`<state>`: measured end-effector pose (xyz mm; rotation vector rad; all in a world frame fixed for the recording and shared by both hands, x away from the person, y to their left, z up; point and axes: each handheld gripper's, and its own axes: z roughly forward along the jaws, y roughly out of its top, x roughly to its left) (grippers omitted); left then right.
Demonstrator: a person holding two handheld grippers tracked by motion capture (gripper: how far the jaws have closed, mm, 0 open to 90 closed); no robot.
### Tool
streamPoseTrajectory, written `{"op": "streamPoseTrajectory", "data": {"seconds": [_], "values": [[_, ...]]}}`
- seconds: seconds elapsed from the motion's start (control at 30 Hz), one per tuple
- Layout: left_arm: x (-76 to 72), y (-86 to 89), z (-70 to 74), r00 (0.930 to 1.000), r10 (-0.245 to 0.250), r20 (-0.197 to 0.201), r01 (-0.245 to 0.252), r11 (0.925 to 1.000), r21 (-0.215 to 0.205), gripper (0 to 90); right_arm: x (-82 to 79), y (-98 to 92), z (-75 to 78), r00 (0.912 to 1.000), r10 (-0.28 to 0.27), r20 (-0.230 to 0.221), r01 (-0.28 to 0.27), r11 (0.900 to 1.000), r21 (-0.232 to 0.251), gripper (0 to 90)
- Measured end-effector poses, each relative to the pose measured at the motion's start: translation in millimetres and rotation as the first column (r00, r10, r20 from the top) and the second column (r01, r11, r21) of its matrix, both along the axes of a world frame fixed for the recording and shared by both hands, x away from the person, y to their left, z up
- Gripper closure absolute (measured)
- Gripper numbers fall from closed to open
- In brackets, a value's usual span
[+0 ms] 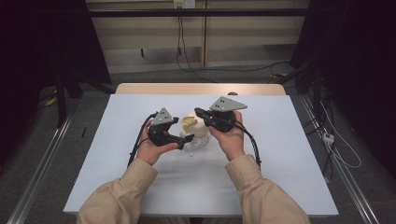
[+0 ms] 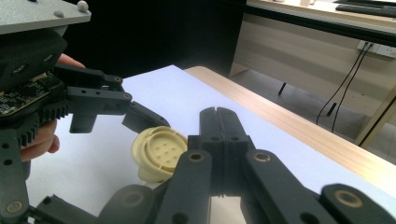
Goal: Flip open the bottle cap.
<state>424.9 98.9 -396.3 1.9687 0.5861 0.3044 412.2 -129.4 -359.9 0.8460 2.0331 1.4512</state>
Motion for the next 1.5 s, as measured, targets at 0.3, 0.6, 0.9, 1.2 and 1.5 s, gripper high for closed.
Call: {"op": "streamPoseTrajectory", "data": {"seconds": [0.3, 0.6, 0.9, 1.2, 1.5], "values": [[0.2, 3.6, -1.4, 1.0000, 0.006, 0.004, -0.006, 1.0000, 0.000, 8.1, -0.7, -2.6, 0.4, 1.0000, -0.002, -0.009, 0.002, 1.000, 0.011, 90.0], [-1.7, 4.7, -0.2, 0.9999, 0.009, -0.009, -0.009, 0.9999, -0.014, 8.1, -3.1, -4.8, -3.4, 0.9992, -0.028, -0.029, 0.029, 0.999, 0.028, 77.0], [-2.7, 6.5, 1.5, 1.0000, 0.002, -0.003, -0.003, 0.9999, -0.014, 8.1, -3.4, -6.3, -2.2, 0.9951, -0.070, -0.070, 0.075, 0.995, 0.069, 46.9], [-2.6, 8.7, 1.7, 0.9999, 0.004, -0.013, -0.004, 0.9999, -0.013, 7.2, -5.9, -9.0, -7.0, 0.9884, -0.088, -0.124, 0.100, 0.991, 0.089, 26.6], [-4.5, 8.4, 2.2, 0.9997, 0.000, -0.022, -0.001, 0.9997, -0.025, 6.9, -11.9, -12.1, -10.7, 0.9861, -0.088, -0.141, 0.103, 0.990, 0.098, 19.4]]}}
